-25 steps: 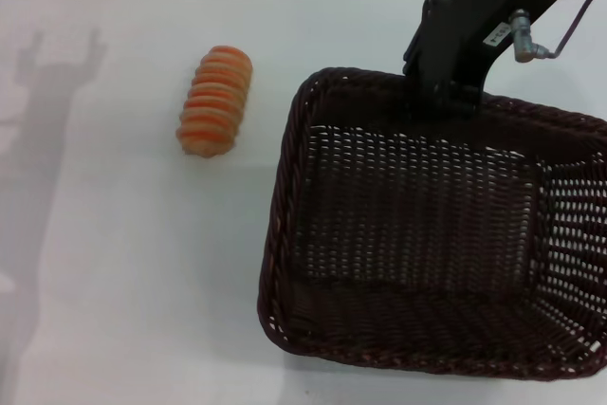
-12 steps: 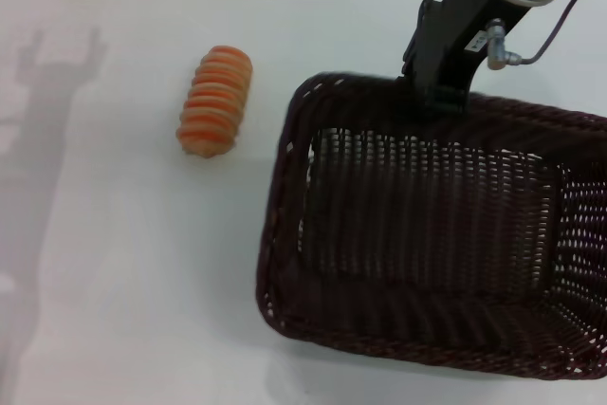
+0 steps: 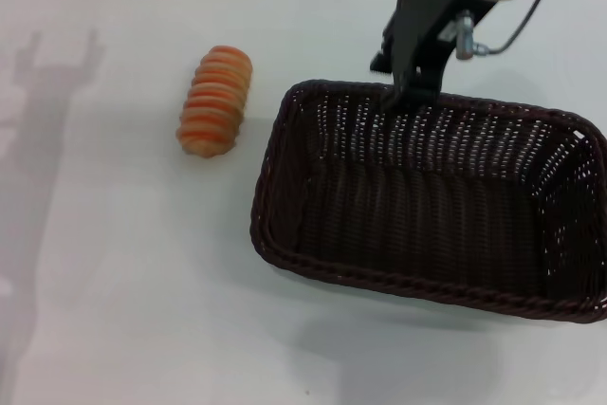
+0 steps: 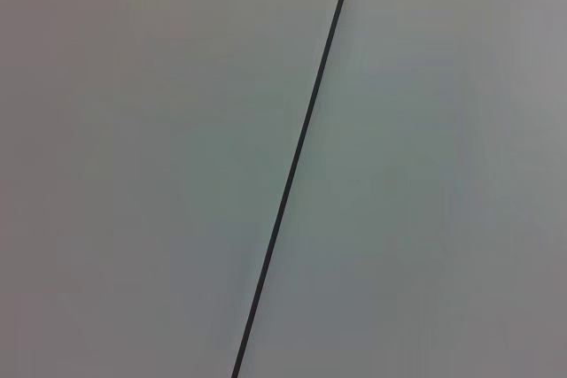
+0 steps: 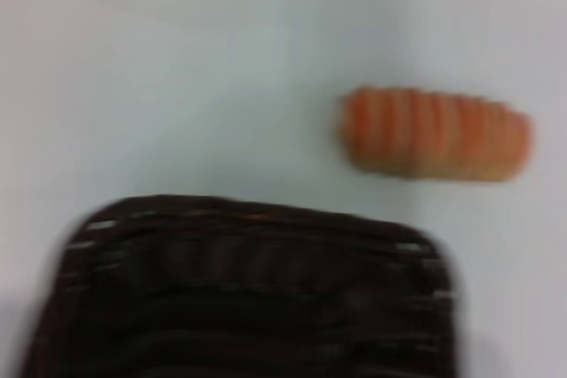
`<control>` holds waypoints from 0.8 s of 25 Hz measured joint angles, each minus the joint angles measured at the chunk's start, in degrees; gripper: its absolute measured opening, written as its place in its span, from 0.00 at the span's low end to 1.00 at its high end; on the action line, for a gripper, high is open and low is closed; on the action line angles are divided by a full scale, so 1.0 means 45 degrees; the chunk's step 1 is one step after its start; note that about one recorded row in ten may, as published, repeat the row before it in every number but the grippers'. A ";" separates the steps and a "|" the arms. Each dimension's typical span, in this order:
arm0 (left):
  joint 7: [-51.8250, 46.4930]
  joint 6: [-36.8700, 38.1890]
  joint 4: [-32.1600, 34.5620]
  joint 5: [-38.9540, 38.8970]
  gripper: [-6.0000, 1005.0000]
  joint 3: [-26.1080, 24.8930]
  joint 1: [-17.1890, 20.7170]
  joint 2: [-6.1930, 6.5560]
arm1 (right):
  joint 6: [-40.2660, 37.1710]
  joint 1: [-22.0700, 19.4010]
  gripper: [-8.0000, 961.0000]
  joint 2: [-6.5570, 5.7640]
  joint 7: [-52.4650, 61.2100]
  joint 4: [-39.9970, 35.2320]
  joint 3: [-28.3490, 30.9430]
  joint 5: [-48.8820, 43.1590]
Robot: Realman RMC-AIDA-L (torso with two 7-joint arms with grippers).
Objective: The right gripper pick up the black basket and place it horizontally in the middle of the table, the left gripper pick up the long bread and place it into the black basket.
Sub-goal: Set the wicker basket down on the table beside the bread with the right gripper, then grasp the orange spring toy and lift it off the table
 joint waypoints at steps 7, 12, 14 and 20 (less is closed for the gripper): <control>-0.0218 0.0104 -0.0216 0.0012 0.86 0.0096 0.0189 0.0016 | -0.3138 -0.1191 0.44 0.0156 0.0593 0.0756 0.0080 -0.2946; -0.0830 0.0039 -0.1030 0.0711 0.86 0.0175 0.0638 0.0080 | -0.7009 -0.3734 0.43 0.0838 0.1776 0.2250 -0.0468 -0.4879; -0.1206 -0.0008 -0.1300 0.1044 0.86 0.0142 0.0806 0.0117 | -0.7494 -0.4076 0.43 0.0847 0.2039 0.2358 -0.0630 -0.4900; -0.1496 -0.0097 -0.1387 0.1120 0.86 0.0206 0.0911 0.0258 | -1.1500 -0.6420 0.44 0.0886 0.3447 0.2789 -0.1166 -0.4898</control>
